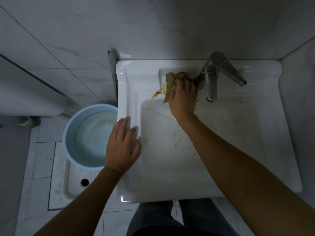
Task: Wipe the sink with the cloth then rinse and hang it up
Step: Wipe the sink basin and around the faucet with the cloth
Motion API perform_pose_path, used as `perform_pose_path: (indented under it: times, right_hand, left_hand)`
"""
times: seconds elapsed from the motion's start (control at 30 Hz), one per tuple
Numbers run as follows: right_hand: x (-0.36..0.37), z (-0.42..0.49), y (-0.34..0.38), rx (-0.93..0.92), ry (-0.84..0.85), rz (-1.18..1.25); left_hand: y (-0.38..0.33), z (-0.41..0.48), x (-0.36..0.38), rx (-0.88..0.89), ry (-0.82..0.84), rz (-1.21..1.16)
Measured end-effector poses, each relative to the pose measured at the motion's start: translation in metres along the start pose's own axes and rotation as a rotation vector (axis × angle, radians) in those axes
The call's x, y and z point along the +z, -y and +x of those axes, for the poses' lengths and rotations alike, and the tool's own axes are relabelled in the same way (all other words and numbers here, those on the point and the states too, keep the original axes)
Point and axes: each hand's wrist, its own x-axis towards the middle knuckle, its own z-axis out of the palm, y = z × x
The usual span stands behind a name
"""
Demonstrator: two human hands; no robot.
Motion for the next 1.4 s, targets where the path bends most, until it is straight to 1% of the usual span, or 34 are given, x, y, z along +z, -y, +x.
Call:
perform_pose_path:
  times: [0.03,0.13,0.2,0.27,0.33,0.47,0.53,0.63,0.7,0.83,1.0,1.1,1.17,1.27,1.33,1.4]
  right_hand:
    - [0.001,-0.003,-0.002,-0.033,0.015,0.000]
    - [-0.004,-0.014,-0.018,-0.218,0.058,-0.040]
    - [-0.009,-0.013,-0.034,-0.261,0.057,-0.066]
    - [-0.012,-0.009,-0.041,-0.217,0.032,-0.118]
    - [-0.010,-0.004,-0.032,-0.145,0.024,-0.137]
    - [0.001,0.004,0.002,0.040,0.010,-0.082]
    - [0.003,0.007,0.009,0.029,0.005,-0.076]
    - [0.000,0.004,0.000,-0.113,0.030,-0.083]
    - [-0.005,-0.002,-0.014,-0.149,0.032,-0.060]
    - [-0.006,-0.010,-0.021,-0.031,0.014,-0.099]
    - [-0.005,0.021,0.017,0.142,0.025,-0.095]
    - [0.000,0.020,0.023,0.172,0.019,-0.108]
    - [0.001,0.013,0.015,0.086,-0.010,-0.094]
    - [-0.001,-0.005,-0.003,-0.169,-0.035,-0.005]
    - [-0.002,-0.016,-0.018,-0.311,-0.013,0.038]
    - [-0.003,-0.017,-0.033,-0.348,0.029,0.052]
  left_hand:
    - [0.000,0.000,0.000,-0.002,0.005,0.001]
    - [0.001,-0.001,0.000,-0.015,0.025,0.008]
    - [0.000,-0.001,0.000,-0.017,0.032,0.008]
    - [0.000,-0.001,0.000,-0.016,0.032,0.012]
    - [0.001,-0.001,0.000,-0.018,0.031,0.019]
    - [0.001,-0.001,0.001,-0.016,0.030,0.010]
    - [0.001,0.000,0.002,-0.013,0.030,0.013]
    - [0.001,0.000,0.003,-0.011,0.030,0.015]
    - [0.001,0.000,0.002,-0.008,0.021,0.011]
    - [0.001,0.000,0.002,-0.005,0.006,0.002]
    - [0.001,0.000,0.001,-0.002,0.006,-0.002]
    - [0.001,0.000,0.002,-0.007,0.011,0.005]
    - [0.001,0.000,0.002,-0.004,0.012,0.003]
    - [0.001,0.001,0.001,-0.002,0.016,0.007]
    - [0.000,0.000,0.000,-0.006,0.026,0.015]
    - [0.000,-0.001,0.000,-0.016,0.038,0.018]
